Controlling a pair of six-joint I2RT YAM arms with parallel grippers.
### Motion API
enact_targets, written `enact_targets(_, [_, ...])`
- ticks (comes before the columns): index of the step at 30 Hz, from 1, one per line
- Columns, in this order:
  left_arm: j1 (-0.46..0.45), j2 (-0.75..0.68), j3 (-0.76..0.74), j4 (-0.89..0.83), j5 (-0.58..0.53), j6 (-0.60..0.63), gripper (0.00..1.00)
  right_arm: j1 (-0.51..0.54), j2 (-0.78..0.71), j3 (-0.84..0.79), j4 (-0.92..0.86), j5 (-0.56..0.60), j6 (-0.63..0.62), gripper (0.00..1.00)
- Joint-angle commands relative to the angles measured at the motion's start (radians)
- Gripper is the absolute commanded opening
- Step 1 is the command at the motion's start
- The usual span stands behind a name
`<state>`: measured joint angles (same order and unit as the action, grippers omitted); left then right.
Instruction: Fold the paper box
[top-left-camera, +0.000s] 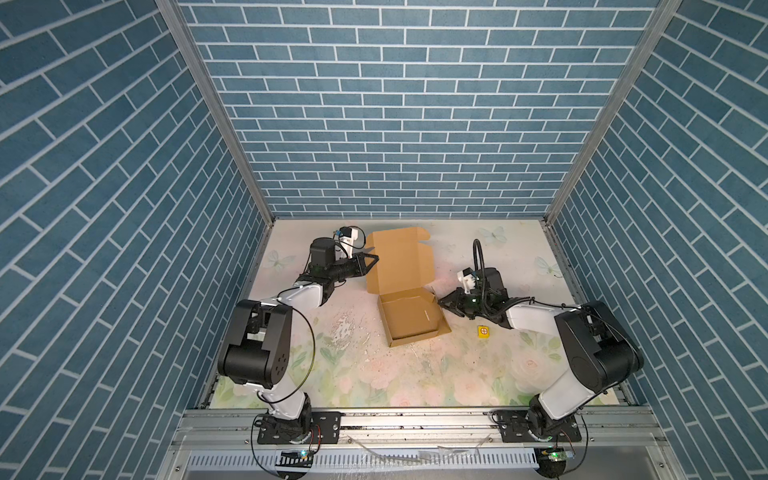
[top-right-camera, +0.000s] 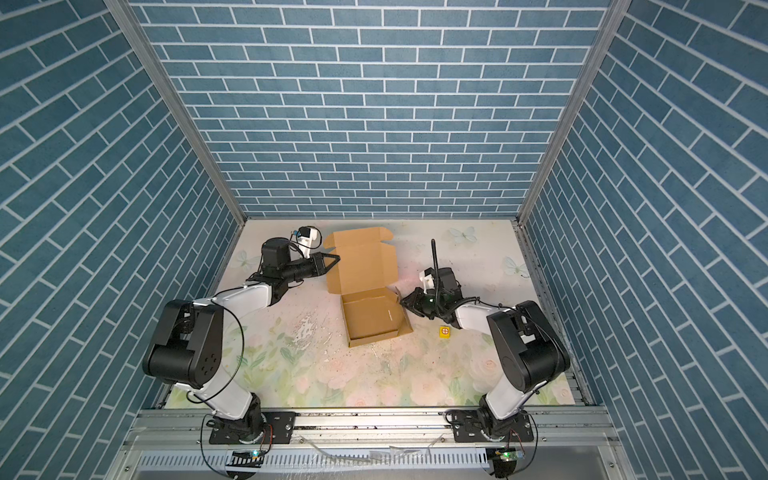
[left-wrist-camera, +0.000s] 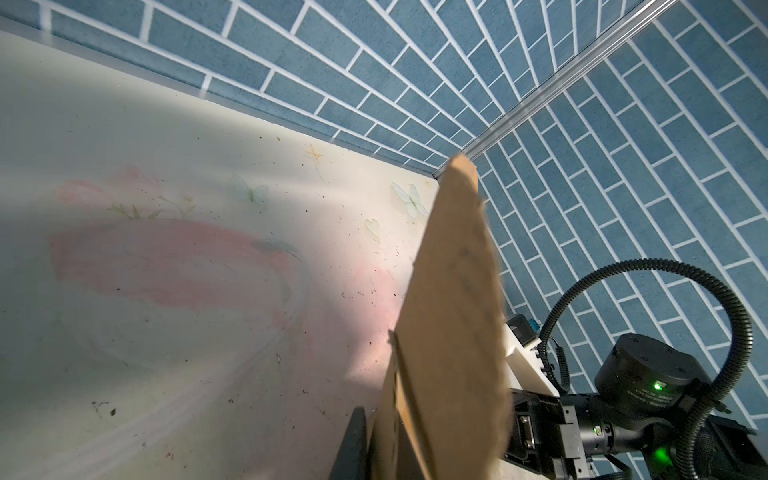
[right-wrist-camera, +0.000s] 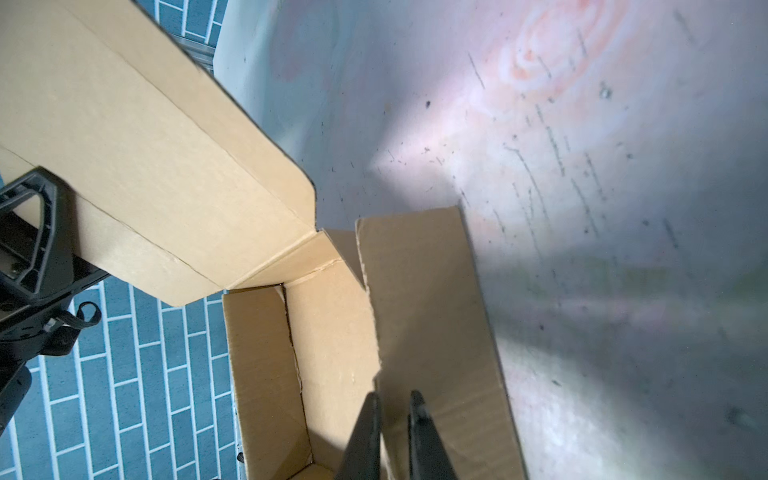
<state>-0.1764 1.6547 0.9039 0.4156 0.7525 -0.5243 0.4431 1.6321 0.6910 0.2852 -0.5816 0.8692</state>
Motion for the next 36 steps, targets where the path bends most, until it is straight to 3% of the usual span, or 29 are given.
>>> enact_targets(1, [-0.003, -0.026, -0.009, -0.003, 0.006, 0.020, 0.11, -0.009, 0.014, -0.020, 0.024, 0.017, 0.034, 0.15])
enact_targets(20, [0.002, -0.022, -0.012, -0.006, 0.004, 0.023, 0.11, -0.058, 0.023, -0.063, 0.062, -0.004, 0.041, 0.15])
enact_targets(26, [0.002, -0.020, -0.013, -0.006, 0.004, 0.026, 0.11, -0.058, -0.076, 0.011, -0.168, 0.043, -0.083, 0.28])
enact_targets(29, [0.002, -0.020, -0.012, -0.006, 0.004, 0.026, 0.11, -0.056, -0.119, 0.059, -0.300, 0.087, -0.160, 0.30])
enact_targets(36, [0.003, -0.019, -0.013, -0.002, 0.003, 0.024, 0.11, -0.021, -0.093, 0.125, -0.399, 0.106, -0.228, 0.32])
